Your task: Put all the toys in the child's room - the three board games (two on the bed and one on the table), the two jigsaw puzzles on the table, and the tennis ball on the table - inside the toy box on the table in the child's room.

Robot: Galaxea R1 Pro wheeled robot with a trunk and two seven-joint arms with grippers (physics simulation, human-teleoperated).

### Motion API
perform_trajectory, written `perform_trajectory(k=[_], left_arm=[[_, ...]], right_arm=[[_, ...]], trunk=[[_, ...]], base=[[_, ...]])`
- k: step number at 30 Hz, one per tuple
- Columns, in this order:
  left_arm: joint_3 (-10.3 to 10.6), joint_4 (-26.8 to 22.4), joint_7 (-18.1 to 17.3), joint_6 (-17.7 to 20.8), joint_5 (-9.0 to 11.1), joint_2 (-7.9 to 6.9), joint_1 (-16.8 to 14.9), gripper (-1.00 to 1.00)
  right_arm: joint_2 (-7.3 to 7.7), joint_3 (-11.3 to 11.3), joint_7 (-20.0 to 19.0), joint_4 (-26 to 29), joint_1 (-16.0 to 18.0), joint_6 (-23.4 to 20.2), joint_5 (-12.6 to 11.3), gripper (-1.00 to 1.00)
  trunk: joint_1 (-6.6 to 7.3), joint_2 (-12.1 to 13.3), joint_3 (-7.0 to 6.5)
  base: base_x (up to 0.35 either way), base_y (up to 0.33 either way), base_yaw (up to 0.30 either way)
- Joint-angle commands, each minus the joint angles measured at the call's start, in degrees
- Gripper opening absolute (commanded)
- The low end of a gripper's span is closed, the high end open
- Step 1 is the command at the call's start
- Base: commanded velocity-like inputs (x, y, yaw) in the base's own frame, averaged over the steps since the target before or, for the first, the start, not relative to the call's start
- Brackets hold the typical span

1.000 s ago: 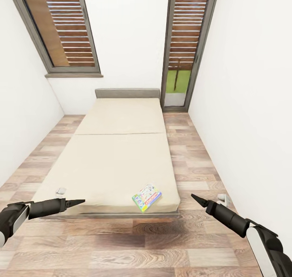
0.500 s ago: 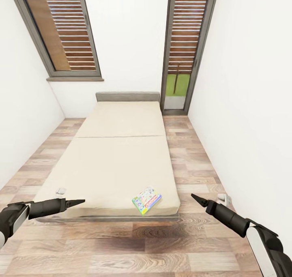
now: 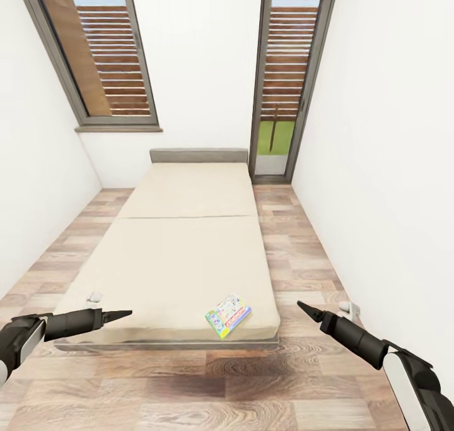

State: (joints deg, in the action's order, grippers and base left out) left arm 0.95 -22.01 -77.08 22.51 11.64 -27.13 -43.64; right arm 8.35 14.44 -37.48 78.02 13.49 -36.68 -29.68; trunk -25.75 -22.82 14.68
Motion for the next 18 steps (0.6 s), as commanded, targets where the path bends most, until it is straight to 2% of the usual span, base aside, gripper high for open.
perform_trajectory(k=[1,5,13,18], left_arm=[[0.11,-0.01,-0.14,0.60,0.22,-0.03,-0.04,1.00],[0.11,0.01,-0.13,0.60,0.22,-0.03,-0.04,1.00],[0.11,0.00,-0.16,0.60,0.22,-0.03,-0.04,1.00],[0.11,0.00,-0.17,0.60,0.22,-0.03,-0.04,1.00]], right_arm=[[0.00,0.07,-0.05,0.02,0.04,-0.41,-0.28,1.00],[0.00,0.07,-0.05,0.02,0.04,-0.41,-0.25,1.00],[0.00,0.07,-0.05,0.02,0.04,-0.41,-0.21,1.00],[0.00,0.07,-0.06,0.02,0.04,-0.41,-0.20,1.00]], trunk=[[-0.04,-0.10,0.01],[-0.04,-0.10,-0.37],[-0.04,-0.10,-1.13],[-0.04,-0.10,-1.61]], base=[[0.000,0.000,0.000],[0.029,0.000,0.000],[0.166,0.000,0.000],[0.042,0.000,0.000]])
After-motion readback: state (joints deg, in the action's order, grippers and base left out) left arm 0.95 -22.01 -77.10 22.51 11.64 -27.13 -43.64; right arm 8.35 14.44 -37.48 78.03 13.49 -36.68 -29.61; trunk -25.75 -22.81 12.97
